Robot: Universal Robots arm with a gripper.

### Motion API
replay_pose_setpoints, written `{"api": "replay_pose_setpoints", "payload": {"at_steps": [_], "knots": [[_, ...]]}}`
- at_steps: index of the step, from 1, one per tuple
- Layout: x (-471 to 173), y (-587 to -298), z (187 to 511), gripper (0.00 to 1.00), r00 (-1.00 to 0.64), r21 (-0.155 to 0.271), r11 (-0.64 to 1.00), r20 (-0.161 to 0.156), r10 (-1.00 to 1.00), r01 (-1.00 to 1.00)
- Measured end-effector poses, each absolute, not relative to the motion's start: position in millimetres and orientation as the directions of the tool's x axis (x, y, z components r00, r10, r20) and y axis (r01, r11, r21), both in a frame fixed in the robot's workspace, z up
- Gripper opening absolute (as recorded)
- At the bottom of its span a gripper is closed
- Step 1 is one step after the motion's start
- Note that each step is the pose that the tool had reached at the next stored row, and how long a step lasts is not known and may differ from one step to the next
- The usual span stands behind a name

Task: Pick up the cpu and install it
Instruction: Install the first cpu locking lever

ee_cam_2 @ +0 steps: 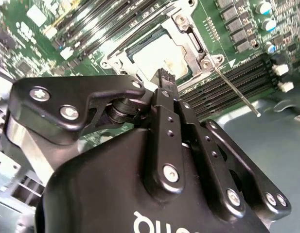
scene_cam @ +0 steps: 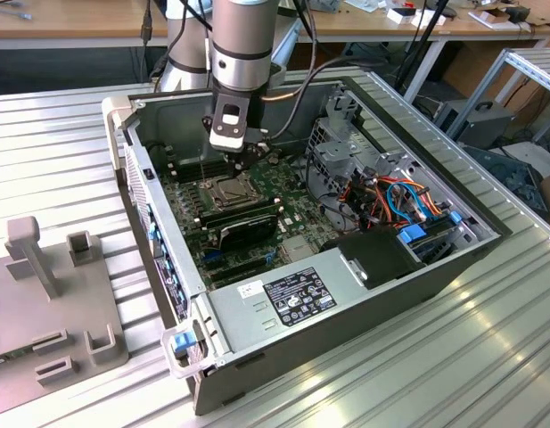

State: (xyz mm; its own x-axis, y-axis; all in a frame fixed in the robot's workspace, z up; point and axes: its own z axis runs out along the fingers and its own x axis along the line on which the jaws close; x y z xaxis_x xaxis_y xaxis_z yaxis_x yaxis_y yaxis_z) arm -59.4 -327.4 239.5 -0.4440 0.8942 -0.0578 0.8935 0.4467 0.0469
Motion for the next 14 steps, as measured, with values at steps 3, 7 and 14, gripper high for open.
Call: {"api": "replay_pose_setpoints", "payload": {"at_steps": [3, 7, 14], "knots": [[-59.4, -327.4, 239.4, 0.11, -0.498, 0.047, 0.5, -0.058, 0.865, 0.865], [-59.4, -327.4, 239.1, 0.11, -0.569, 0.047, 0.572, -0.058, 0.82, 0.819], [-59.4, -327.4, 238.6, 0.11, -0.671, 0.047, 0.673, -0.058, 0.739, 0.738]]}}
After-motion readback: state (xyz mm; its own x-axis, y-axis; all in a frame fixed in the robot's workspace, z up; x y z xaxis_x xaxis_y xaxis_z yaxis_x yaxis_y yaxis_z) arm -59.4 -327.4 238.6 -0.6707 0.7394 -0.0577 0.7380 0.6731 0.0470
